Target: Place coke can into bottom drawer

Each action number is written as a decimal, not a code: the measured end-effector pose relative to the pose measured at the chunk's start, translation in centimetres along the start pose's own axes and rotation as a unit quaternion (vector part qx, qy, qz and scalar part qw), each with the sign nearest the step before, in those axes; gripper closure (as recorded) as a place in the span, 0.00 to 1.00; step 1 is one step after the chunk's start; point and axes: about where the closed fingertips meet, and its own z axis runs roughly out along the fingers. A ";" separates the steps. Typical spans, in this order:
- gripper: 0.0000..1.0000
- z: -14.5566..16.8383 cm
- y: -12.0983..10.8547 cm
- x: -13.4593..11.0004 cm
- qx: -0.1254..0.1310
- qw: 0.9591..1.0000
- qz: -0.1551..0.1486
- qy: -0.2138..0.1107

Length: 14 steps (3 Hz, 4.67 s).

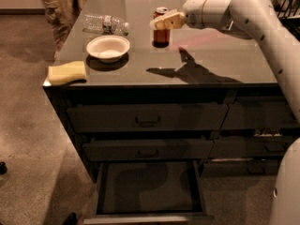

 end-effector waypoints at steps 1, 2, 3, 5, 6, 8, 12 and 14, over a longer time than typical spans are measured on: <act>0.00 3.8 -1.0 1.1 0.045 0.998 0.017 -0.045; 0.00 5.9 -1.7 1.7 0.071 0.995 0.029 -0.066; 0.00 7.1 -2.6 2.8 0.100 0.990 0.064 -0.071; 0.19 7.0 -3.7 4.5 0.130 0.983 0.110 -0.072; 0.42 6.9 -3.9 4.8 0.127 0.981 0.123 -0.074; 0.96 5.7 -3.6 2.9 0.054 0.983 0.131 -0.115; 1.00 -9.0 8.4 0.9 -0.112 0.987 0.076 -0.085; 1.00 -10.7 8.6 1.0 -0.129 0.985 0.065 -0.097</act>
Offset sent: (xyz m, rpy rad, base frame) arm 0.0773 0.0293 -0.0289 0.2027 -0.1211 -0.1731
